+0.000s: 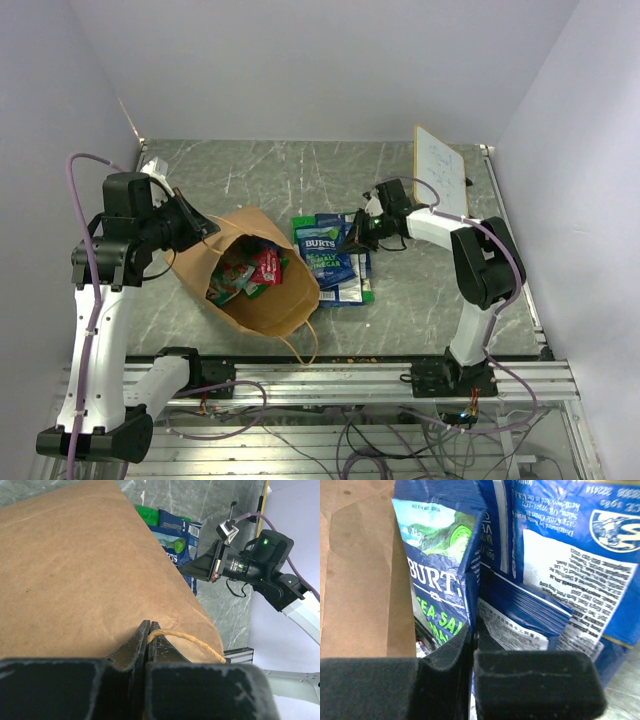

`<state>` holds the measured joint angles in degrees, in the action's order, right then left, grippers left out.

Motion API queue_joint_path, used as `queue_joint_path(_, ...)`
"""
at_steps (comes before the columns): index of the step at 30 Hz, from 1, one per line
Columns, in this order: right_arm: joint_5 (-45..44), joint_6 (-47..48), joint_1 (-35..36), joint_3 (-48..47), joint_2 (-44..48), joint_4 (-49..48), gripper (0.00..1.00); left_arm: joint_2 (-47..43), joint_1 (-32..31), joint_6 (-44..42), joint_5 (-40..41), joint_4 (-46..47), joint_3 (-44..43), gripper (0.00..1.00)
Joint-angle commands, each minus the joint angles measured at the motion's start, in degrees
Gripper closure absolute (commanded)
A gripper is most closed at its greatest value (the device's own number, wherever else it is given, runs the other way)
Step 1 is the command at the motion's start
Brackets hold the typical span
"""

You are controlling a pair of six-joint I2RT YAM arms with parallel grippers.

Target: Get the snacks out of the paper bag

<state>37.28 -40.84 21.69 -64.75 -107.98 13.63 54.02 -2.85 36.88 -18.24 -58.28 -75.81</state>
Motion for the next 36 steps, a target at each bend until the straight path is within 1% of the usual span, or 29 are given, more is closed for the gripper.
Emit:
queue_joint_path(1, 0.42, 3.73, -2.24, -0.28, 1.15, 0.55, 1.00, 0.01, -0.15, -0.67, -0.81, 1.37, -1.17, 0.93)
queue_joint_path(7, -3.90, 9.35, -3.36, -1.98, -0.06, 6.19, 1.00, -1.20, -0.17, -0.25, -0.48, 1.02, -0.36, 0.93)
queue_joint_path(10, -2.91, 10.83, -3.36, -1.41, 0.75, 6.47, 0.99, -1.90, -0.17, -0.31, -0.10, 0.39, -0.38, 0.93)
queue_joint_path(14, -3.30, 15.30, -3.39, -2.93, 3.12, 10.50, 0.72, -2.42, -0.17, -0.23, 0.38, 0.90, 0.51, 0.93)
queue_joint_path(17, -5.49, 18.28, -3.38, -4.27, 8.19, 13.78, 0.51, -2.39, -0.19, 1.54, -1.04, 2.64, 2.23, 0.93)
queue_joint_path(20, -7.41, 22.60, -3.35, -5.40, 12.82, 15.67, 0.36, -2.97, -0.16, 2.67, -1.55, 4.36, 3.68, 0.93)
queue_joint_path(22, -7.35, 25.02, -3.37, -6.31, 15.23, 16.05, 0.31, -3.46, -0.14, 2.84, -0.87, 4.84, 4.57, 0.93)
queue_joint_path(25, -2.98, 26.19, -2.55, -8.15, 18.50, 14.64, 0.28, -2.94, -0.18, 2.31, -1.16, 5.03, 4.75, 0.93)
queue_joint_path(28, 0.97, 25.41, 0.12, -7.09, 22.95, 9.04, 0.28, -2.00, -0.16, 1.54, -0.98, 3.69, 2.63, 0.93)
queue_joint_path(31, 1.13, 27.00, 5.04, -5.05, 27.11, 2.50, 0.27, -2.84, -0.21, 1.80, 0.24, 3.68, 2.25, 0.93)
queue_joint_path(34, 0.03, 32.90, 12.19, -2.79, 30.73, -3.23, 0.28, -3.14, -0.22, 3.09, -0.75, 4.15, 3.23, 0.93)
queue_joint_path(36, 2.14, 37.08, 15.92, 0.47, 33.37, -8.72, 0.28, -3.61, -0.22, 3.27, -1.16, 4.63, 3.53, 0.93)
